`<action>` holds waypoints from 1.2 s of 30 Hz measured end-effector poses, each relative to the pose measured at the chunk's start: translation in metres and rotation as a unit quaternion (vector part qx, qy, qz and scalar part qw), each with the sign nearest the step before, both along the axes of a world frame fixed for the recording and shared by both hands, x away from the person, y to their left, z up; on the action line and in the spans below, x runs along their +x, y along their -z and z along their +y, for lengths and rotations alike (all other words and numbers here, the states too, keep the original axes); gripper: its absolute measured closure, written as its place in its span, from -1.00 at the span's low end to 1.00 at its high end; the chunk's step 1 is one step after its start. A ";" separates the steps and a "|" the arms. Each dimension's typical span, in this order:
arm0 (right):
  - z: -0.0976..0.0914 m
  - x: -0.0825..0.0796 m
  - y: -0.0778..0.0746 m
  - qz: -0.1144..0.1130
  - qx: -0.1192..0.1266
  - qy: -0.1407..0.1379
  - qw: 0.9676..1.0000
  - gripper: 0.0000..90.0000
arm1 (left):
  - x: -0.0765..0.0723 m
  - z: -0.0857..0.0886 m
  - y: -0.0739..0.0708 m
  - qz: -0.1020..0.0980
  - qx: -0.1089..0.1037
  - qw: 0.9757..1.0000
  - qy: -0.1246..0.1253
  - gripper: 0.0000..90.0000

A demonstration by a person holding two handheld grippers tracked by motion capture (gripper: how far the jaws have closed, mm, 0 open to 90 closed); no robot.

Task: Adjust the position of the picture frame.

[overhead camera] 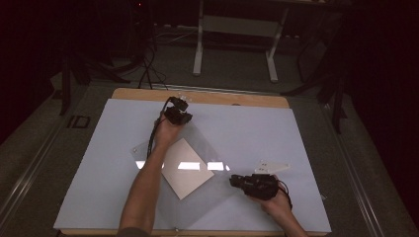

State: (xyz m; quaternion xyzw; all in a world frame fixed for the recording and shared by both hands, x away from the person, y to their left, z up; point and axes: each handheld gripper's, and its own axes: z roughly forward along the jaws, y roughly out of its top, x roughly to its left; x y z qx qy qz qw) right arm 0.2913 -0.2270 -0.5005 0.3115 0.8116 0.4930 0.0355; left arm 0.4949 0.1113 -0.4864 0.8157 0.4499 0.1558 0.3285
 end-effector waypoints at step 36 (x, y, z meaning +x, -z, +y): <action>-0.002 0.142 0.018 0.024 -0.079 0.166 0.983 0.83 | -0.079 0.062 0.025 0.028 0.026 0.999 0.010 0.88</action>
